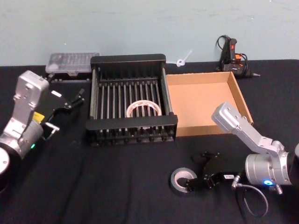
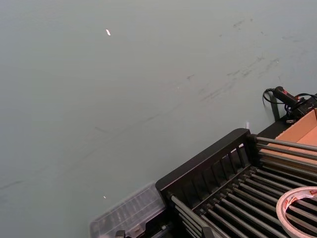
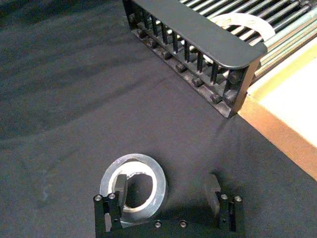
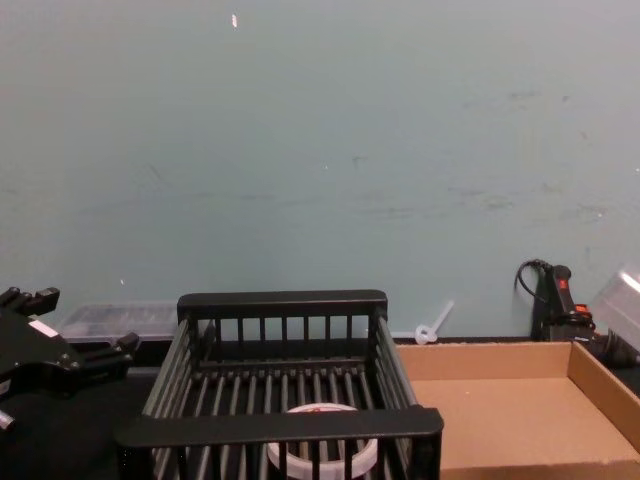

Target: Pick up the white tape and place it into the black box , Pick up the silver tape and place it into the brown box.

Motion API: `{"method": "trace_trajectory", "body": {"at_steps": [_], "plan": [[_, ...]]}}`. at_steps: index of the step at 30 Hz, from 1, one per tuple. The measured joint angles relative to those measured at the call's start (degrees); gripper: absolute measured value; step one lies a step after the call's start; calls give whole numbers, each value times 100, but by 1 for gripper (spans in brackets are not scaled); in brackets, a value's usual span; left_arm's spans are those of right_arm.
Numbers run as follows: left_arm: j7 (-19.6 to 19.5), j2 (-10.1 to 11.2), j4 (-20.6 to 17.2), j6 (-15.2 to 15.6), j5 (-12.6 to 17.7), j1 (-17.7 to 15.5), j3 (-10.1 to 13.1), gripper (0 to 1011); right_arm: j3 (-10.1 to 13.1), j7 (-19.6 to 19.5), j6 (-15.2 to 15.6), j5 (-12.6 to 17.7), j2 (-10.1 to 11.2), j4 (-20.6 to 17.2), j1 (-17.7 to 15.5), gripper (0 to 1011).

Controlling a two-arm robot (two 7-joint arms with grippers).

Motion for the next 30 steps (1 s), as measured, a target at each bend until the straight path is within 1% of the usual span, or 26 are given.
{"method": "trace_trajectory", "body": {"at_steps": [18, 19, 21, 22, 24, 25, 28, 29, 30], "plan": [[0, 0, 0, 0, 0, 0, 0, 1001, 8, -6, -4, -4, 1, 2, -5, 997], [0, 0, 0, 0, 0, 0, 0, 1002, 8, -6, -4, -4, 2, 2, -5, 963], [0, 0, 0, 0, 0, 0, 0, 1001, 8, -6, -4, -4, 2, 1, -6, 941], [0, 0, 0, 0, 0, 0, 0, 1001, 8, -6, -4, -4, 3, 1, -6, 902], [0, 0, 0, 0, 0, 0, 0, 1001, 8, -6, -4, -4, 4, 0, -6, 866], [0, 0, 0, 0, 0, 0, 0, 1001, 8, -6, -4, -4, 5, -1, -6, 816], [0, 0, 0, 0, 0, 0, 0, 1001, 8, -6, -4, -4, 5, -3, -6, 761], [0, 0, 0, 0, 0, 1, 0, 1001, 8, -6, -4, -3, 5, -4, -6, 706], [0, 0, 0, 0, 0, 0, 0, 1001, 8, -6, -4, -3, 6, -4, -6, 685]]}}
